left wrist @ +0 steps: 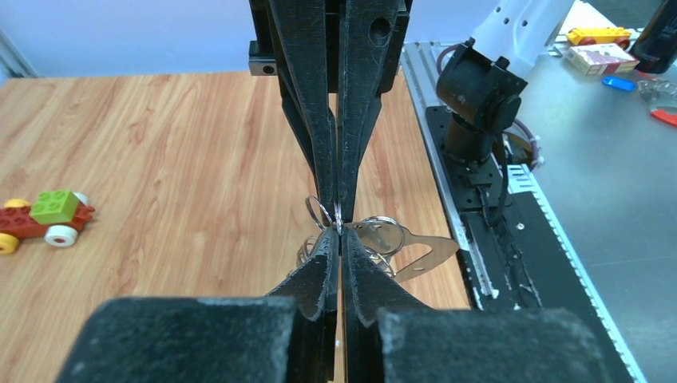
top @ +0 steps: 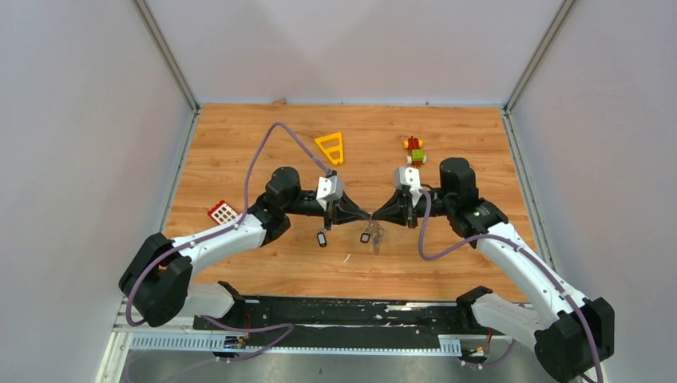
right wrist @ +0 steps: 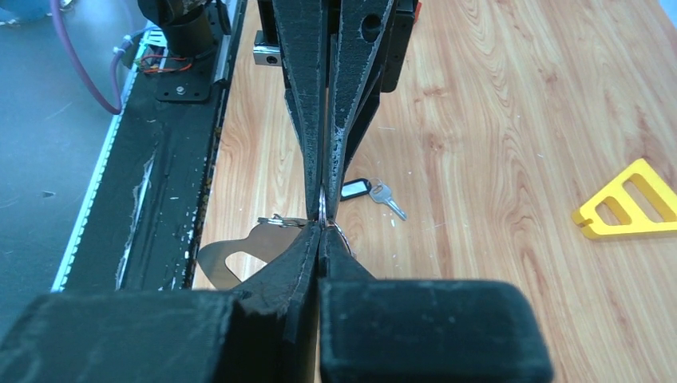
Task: Put the keys on the keyring
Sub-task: Adjust the keyring.
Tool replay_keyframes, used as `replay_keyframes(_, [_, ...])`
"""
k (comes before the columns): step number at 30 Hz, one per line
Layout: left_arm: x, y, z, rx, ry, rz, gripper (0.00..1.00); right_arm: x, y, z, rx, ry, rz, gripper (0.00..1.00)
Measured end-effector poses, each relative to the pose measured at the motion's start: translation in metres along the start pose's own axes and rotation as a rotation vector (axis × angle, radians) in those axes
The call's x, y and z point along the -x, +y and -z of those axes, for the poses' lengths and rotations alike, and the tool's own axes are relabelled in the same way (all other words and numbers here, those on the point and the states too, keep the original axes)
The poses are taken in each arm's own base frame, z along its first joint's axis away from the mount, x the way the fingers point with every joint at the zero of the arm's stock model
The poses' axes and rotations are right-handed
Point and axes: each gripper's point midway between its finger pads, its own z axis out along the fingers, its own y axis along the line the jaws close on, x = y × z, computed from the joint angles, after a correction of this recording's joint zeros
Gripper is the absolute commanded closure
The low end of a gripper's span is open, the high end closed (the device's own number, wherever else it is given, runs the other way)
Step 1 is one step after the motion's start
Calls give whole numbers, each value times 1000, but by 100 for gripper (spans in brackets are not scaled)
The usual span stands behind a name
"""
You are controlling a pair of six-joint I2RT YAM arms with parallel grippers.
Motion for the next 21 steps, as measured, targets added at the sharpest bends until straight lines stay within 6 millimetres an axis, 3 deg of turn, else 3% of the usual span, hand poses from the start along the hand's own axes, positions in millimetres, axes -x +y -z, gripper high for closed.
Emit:
replay_keyframes(6, [-6, 3, 0, 4, 28, -59, 62, -5, -5, 1, -45, 47, 36, 100])
replay_keyframes(8, [-11, 6, 0, 5, 76, -90, 57, -7, -6, 0, -61, 86, 53, 100])
replay_keyframes(16, [0, 23, 11, 35, 232, -295, 57, -9, -3, -8, -80, 212, 157, 100])
replay_keyframes(21, [-11, 21, 19, 22, 294, -334, 61, -21, -3, -8, -86, 265, 157, 100])
